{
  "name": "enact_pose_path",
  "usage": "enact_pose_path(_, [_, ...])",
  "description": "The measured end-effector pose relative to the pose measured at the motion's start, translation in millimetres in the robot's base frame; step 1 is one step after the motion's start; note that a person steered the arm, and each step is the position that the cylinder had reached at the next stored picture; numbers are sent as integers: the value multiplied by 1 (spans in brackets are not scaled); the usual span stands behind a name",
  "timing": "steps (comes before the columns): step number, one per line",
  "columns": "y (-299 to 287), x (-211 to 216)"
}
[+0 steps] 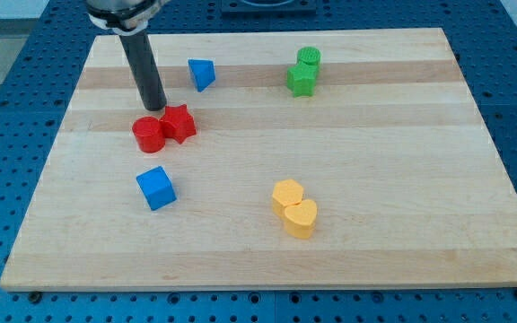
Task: Slightly slide the blue triangle to the bottom side
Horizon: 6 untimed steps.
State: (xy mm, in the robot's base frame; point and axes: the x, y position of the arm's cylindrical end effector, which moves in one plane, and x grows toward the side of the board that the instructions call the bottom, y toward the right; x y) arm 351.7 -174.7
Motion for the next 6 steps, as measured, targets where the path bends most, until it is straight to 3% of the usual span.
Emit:
enact_pose_path(2, [-7,-85])
enact_pose_path(4, [80,-86])
enact_pose_path(6, [65,-78])
